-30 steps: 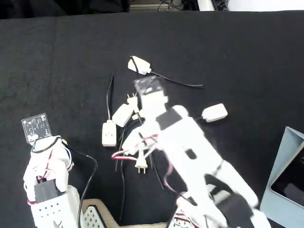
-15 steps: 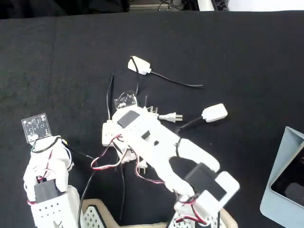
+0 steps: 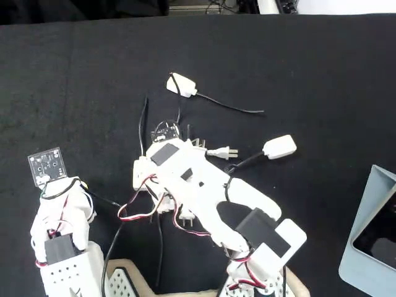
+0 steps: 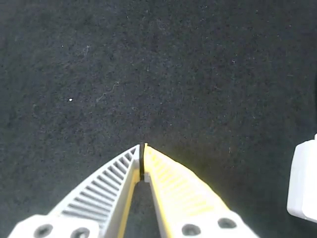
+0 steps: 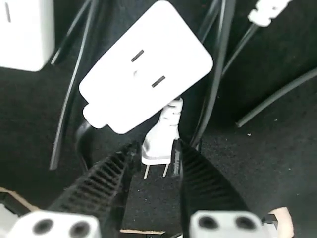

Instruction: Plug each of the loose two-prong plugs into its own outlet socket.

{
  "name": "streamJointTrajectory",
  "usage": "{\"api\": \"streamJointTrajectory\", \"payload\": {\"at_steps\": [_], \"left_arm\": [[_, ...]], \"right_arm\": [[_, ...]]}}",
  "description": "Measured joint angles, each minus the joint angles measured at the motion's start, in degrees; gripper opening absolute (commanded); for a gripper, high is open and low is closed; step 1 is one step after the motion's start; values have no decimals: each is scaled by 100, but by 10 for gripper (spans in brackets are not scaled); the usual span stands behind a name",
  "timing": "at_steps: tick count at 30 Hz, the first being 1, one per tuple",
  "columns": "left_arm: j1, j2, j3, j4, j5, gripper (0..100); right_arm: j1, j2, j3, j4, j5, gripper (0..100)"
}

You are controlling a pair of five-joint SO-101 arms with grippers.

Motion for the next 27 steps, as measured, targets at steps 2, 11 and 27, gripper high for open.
{"api": "streamJointTrajectory", "payload": {"at_steps": [2,11,27], "left_arm": [[0,0,0,0,0,30],[0,0,0,0,0,30],[0,0,0,0,-9,30]], "right_arm": [[0,0,0,0,0,118],[9,422,-79,18,0,118],[18,475,-220,273,149,11]]}}
